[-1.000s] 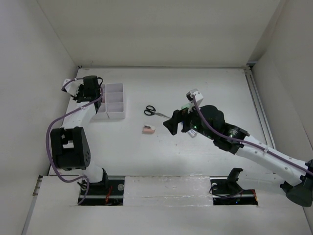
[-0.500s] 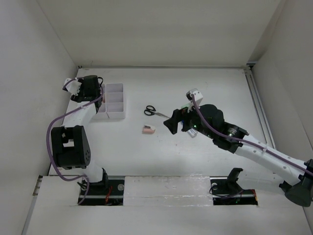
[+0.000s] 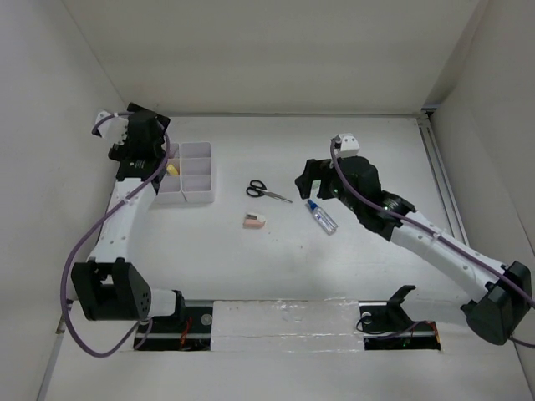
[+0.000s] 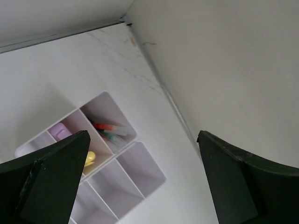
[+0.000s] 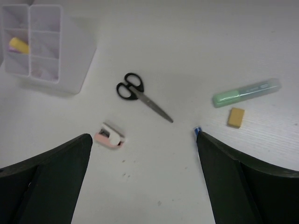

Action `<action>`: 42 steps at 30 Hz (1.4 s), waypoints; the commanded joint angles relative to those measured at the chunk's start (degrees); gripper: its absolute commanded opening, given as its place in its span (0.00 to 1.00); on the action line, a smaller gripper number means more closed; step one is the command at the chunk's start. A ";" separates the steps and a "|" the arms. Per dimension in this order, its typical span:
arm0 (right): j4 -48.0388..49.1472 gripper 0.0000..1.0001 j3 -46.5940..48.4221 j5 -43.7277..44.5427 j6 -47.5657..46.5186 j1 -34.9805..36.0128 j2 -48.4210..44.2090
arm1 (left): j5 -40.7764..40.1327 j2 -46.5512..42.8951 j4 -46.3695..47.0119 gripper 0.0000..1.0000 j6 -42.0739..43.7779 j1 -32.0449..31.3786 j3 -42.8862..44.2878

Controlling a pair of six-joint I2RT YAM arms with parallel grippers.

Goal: Sort the stationery into containers
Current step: Place the pen in the storage box, then pick up the pen from the center of the board.

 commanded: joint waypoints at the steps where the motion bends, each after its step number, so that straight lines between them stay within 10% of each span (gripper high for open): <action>1: 1.33 1.00 5.40 9.39 0.64 -3.18 2.68 | 4.60 -5.37 -9.08 1.00 1.89 0.14 5.75; 7: -8.17 1.00 14.46 13.89 2.42 -9.52 13.31 | 23.31 -9.07 -13.31 1.00 14.97 0.14 8.83; 15: -8.26 1.00 17.71 -9.01 -14.63 -22.96 23.78 | 32.04 -12.67 -16.22 1.00 24.04 0.14 -1.17; 26: -17.21 1.00 27.19 -30.04 -56.18 -23.42 34.68 | 39.95 -18.48 -13.23 1.00 24.66 2.51 -5.67; 42: -26.72 0.97 35.99 -22.23 -79.24 -23.33 48.04 | 38.89 -19.62 -14.02 1.00 25.19 2.51 -5.32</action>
